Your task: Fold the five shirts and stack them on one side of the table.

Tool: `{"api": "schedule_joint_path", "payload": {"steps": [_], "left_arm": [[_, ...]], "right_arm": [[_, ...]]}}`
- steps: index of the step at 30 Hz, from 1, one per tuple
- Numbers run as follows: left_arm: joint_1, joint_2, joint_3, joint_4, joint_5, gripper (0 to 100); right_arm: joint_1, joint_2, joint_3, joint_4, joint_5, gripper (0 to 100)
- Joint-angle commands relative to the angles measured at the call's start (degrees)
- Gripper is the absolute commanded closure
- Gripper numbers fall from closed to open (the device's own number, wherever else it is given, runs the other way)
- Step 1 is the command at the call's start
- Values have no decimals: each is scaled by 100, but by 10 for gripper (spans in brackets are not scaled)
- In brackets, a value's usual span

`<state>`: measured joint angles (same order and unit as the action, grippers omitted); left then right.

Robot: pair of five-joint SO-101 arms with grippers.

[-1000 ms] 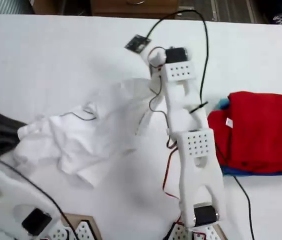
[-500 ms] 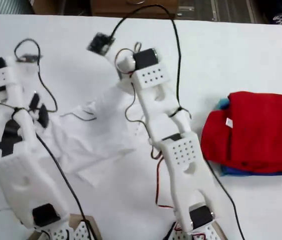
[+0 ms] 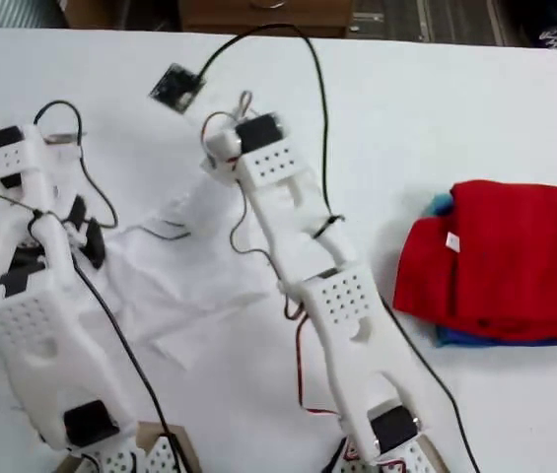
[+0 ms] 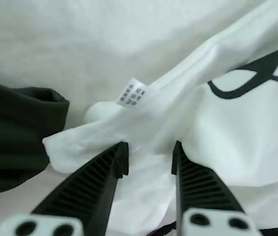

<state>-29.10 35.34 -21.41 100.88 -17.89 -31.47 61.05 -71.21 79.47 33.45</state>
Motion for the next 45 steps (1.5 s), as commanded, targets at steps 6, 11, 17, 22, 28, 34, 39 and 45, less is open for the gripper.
{"api": "schedule_joint_path", "payload": {"steps": [6,11,17,22,28,34,39,45], "left_arm": [[-26,-870,-268,141,70,827],[-26,-967,-259,141,62,827],[-422,-958,75,97,35,827],[-870,-958,207,97,35,827],[-993,-967,207,97,62,827],[-993,-967,207,97,35,827],[-993,-967,207,97,35,827],[-993,-967,207,97,35,827]], "right_arm": [[-365,374,-237,198,527,724],[-462,690,-237,593,1486,724],[-435,462,-246,1464,2541,724],[-444,163,-246,1631,2558,724],[-479,57,-422,1112,993,724],[-690,-48,-862,1798,1327,724],[-391,136,-721,1710,1978,724],[-295,453,-712,1736,2567,724]]}}
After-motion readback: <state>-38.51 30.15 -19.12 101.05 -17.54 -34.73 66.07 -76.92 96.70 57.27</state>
